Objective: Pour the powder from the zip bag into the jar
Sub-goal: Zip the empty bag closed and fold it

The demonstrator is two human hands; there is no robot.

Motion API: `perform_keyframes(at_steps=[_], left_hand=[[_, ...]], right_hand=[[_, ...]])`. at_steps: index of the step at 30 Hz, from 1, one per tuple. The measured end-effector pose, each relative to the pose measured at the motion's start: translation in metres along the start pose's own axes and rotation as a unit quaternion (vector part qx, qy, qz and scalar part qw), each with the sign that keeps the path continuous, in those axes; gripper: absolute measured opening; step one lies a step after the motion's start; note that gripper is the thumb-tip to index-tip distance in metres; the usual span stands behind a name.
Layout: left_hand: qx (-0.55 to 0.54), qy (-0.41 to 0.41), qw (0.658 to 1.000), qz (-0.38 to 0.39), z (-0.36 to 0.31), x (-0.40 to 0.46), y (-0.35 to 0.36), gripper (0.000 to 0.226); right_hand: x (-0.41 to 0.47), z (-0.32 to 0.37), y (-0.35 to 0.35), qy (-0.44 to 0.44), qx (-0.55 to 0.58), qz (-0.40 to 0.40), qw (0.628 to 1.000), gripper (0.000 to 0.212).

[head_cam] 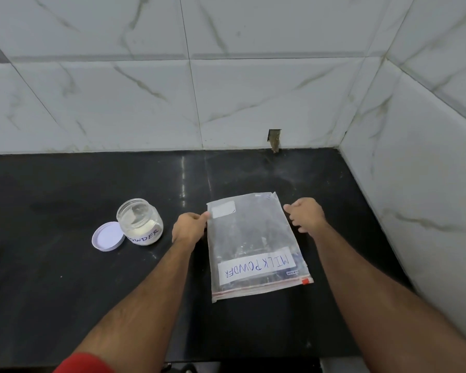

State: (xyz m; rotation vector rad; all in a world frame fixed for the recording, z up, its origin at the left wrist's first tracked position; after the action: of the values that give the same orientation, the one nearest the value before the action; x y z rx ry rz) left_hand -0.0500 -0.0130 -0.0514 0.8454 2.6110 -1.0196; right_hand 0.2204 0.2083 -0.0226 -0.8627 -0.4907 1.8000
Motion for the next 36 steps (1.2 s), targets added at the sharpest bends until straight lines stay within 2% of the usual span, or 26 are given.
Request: perform_keyframes(at_steps=[5, 7, 9, 12, 18, 20, 22, 26, 29, 32, 36], left_hand=[[-0.09, -0.053, 0.994, 0.015, 0.005, 0.025, 0.019, 0.041], [-0.108, -0.06, 0.992, 0.011, 0.005, 0.034, 0.025, 0.039], [-0.12, -0.059, 0.991, 0.005, 0.007, 0.041, 0.027, 0.029], [-0.128, -0.069, 0.989, -0.009, 0.011, 0.042, 0.025, 0.018], [-0.087, -0.032, 0.995, -0.044, -0.003, 0.038, 0.026, 0.024], [-0.099, -0.04, 0.994, -0.024, 0.001, 0.04, 0.03, 0.023], [-0.107, -0.047, 0.993, 0.0, 0.006, 0.041, 0.033, 0.016], [-0.111, -0.05, 0.992, 0.034, 0.008, 0.043, 0.037, 0.01], [-0.096, -0.046, 0.994, 0.025, 0.005, 0.046, 0.034, 0.028], [-0.068, -0.044, 0.997, 0.007, -0.001, 0.049, 0.031, 0.047], [-0.051, -0.055, 0.997, -0.001, -0.008, 0.054, 0.03, 0.041]], right_hand=[[0.024, 0.006, 0.018, 0.026, 0.05, -0.008, 0.998, 0.038], [0.034, 0.008, 0.025, 0.03, 0.064, 0.001, 0.998, 0.042], [0.042, 0.012, 0.029, 0.024, 0.054, 0.018, 0.998, 0.037], [0.046, 0.01, 0.028, 0.029, 0.036, 0.027, 0.999, 0.026], [0.046, 0.004, 0.018, 0.038, 0.058, -0.025, 0.997, 0.04], [0.044, 0.0, 0.02, 0.046, 0.092, -0.009, 0.995, 0.035], [0.042, -0.002, 0.023, 0.038, 0.113, 0.024, 0.993, 0.019], [0.044, 0.015, 0.021, -0.041, 0.118, 0.043, 0.991, 0.009], [0.05, 0.025, 0.021, -0.094, 0.102, 0.034, 0.99, 0.01], [0.058, 0.022, 0.023, -0.098, 0.068, 0.015, 0.993, 0.017], [0.06, 0.021, 0.024, -0.095, 0.069, 0.009, 0.993, 0.014]])
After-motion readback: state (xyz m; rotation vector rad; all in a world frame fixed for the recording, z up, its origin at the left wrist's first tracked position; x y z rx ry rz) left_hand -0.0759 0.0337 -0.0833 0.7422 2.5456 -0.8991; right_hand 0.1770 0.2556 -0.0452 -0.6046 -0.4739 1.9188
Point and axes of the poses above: each hand's wrist, its own x-axis towards the middle knuckle, its own y-axis out of the palm, z = x × y, the point moved 9 cm from there along x, towards the middle knuckle, and after that the axes turned 3 degrees about -z, right-handed, at the moved point
